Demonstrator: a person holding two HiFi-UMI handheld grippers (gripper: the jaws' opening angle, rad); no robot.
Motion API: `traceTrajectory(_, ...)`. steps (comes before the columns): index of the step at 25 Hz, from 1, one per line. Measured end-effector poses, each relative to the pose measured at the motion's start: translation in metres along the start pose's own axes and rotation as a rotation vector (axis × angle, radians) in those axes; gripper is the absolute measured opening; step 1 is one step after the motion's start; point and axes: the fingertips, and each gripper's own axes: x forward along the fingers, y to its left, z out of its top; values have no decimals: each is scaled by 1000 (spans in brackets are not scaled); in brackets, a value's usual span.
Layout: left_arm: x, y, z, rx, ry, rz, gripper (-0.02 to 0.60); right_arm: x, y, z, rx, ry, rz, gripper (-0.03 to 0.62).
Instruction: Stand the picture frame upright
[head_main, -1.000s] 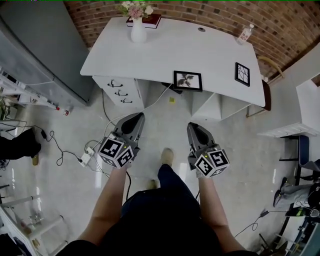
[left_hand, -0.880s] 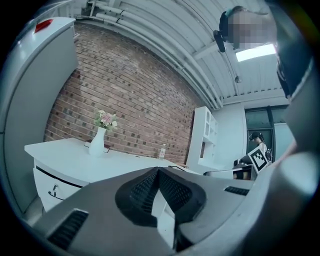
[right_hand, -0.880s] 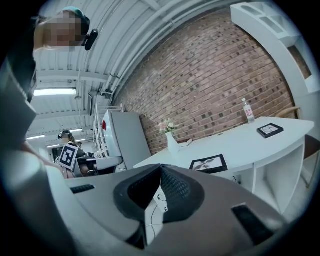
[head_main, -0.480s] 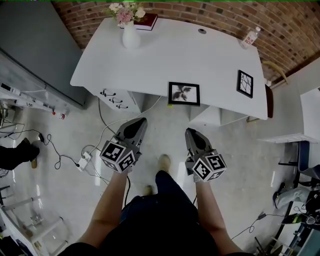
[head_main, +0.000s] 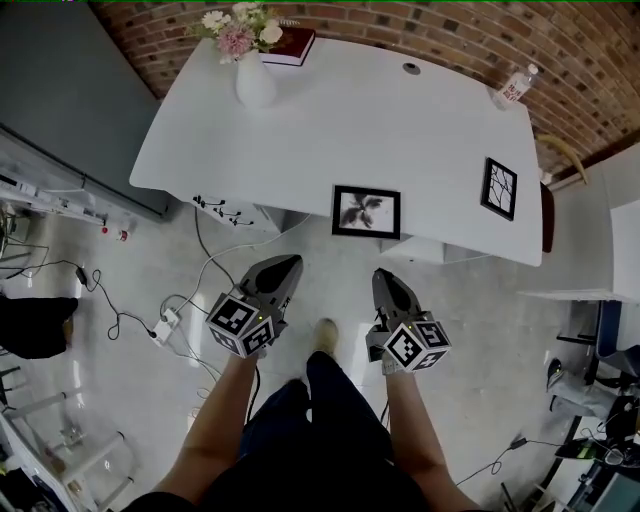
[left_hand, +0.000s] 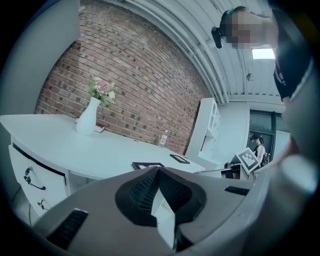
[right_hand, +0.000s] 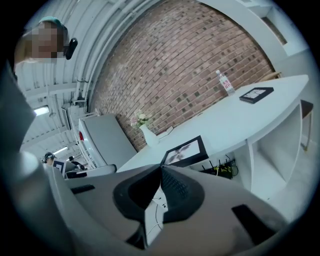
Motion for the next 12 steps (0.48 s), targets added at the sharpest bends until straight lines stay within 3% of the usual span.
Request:
traceTrajectory(8,36,19,-12,-74,29,2,3,24,-30,3,119,-2,5,5)
traceTrajectory(12,54,20,-25,-113,70,-37,63,32,-43,-1,197,-3,22,30)
